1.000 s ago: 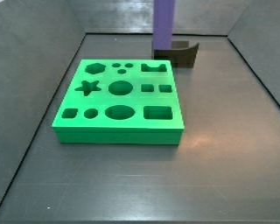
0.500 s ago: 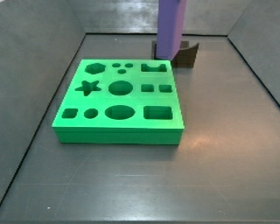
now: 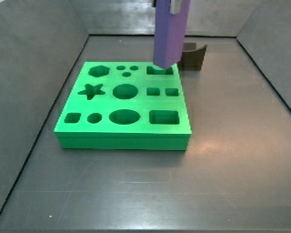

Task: Insert the arch object.

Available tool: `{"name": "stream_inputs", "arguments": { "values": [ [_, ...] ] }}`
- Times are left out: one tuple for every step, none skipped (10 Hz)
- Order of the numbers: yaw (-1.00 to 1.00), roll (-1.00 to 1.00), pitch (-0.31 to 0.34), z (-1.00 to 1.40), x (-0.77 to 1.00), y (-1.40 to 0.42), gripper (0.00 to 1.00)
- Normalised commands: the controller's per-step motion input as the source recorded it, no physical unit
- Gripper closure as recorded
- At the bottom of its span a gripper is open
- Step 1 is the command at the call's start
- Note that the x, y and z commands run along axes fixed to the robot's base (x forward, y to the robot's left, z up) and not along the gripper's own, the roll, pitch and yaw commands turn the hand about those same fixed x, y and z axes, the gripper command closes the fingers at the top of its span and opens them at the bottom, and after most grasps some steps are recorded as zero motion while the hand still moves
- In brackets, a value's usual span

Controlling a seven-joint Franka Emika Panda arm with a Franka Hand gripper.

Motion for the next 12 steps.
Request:
{"name": "stream_inputs", "arguments": {
  "values": [
    [-1.0,0.0,0.0,-0.21,0.0,0.0,1.0],
    [-1.0,0.0,0.0,-0.21,0.0,0.0,1.0],
    [-1.0,0.0,0.0,-0.22,0.0,0.0,1.0],
    [-1.0,0.0,0.0,-0.22,0.0,0.0,1.0],
    [-1.0,0.0,0.0,-0.22,0.0,0.0,1.0],
    [-0.96,0.0,0.0,-0.23,-0.07,0.06,1.0],
    [-0.79,0.0,0.0,-0.25,-0.15,0.23,1.0],
    [-0.77,0.0,0.0,-0.24,-0.16,0.25,1.0],
    [-0.78,0.0,0.0,-0.21,-0.17,0.23,1.0],
    [-0.88,0.0,-0.004,-0.15,-0.11,0.12,1.0],
    [-0.92,0.0,-0.007,-0.15,-0.09,0.08,1.0],
    [-0.87,0.0,0.0,-0.19,-0.26,0.07,1.0]
  ]
}}
